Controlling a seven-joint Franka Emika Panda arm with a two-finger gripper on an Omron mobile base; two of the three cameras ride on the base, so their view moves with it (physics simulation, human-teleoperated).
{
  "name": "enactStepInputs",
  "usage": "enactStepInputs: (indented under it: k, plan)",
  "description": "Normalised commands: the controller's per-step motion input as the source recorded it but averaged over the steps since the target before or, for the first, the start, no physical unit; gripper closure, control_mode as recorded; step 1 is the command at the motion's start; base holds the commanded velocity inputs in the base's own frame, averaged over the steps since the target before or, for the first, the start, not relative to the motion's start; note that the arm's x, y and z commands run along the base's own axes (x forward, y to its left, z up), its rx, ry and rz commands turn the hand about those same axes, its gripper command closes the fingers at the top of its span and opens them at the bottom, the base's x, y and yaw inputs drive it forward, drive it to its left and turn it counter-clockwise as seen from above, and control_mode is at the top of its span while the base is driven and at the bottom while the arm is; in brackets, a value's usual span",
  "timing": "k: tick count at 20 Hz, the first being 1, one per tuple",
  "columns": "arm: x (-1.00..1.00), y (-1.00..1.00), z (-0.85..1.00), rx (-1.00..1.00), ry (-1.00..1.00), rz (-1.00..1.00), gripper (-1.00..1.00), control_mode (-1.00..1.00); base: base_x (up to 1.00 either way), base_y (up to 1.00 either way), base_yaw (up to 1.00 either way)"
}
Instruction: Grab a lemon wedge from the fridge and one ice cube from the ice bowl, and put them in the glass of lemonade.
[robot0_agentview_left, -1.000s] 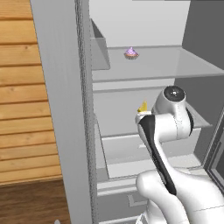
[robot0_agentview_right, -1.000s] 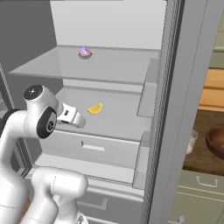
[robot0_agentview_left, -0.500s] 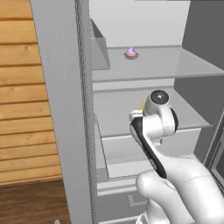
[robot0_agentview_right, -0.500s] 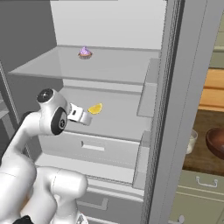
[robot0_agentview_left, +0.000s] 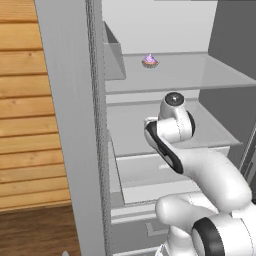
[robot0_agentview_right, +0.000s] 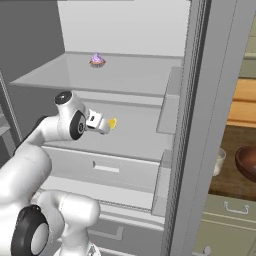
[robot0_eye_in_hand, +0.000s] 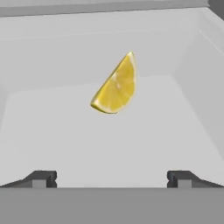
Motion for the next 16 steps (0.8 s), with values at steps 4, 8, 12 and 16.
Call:
enactStepInputs:
  k: [4, 8, 12, 16]
  plan:
    - [0.55, -0.09, 0.0, 0.0, 0.0, -0.01, -1.0, -1.0, 0.0, 0.0, 0.0]
    - [0.48, -0.13, -0.04, 0.0, 0.0, 0.0, -1.0, -1.0, 0.0, 0.0, 0.0]
    - [0.4, -0.05, 0.0, 0.0, 0.0, 0.0, -1.0, -1.0, 0.0, 0.0, 0.0]
    - [0.28, -0.09, -0.01, 0.0, 0.0, -0.03, -1.0, -1.0, 0.0, 0.0, 0.0]
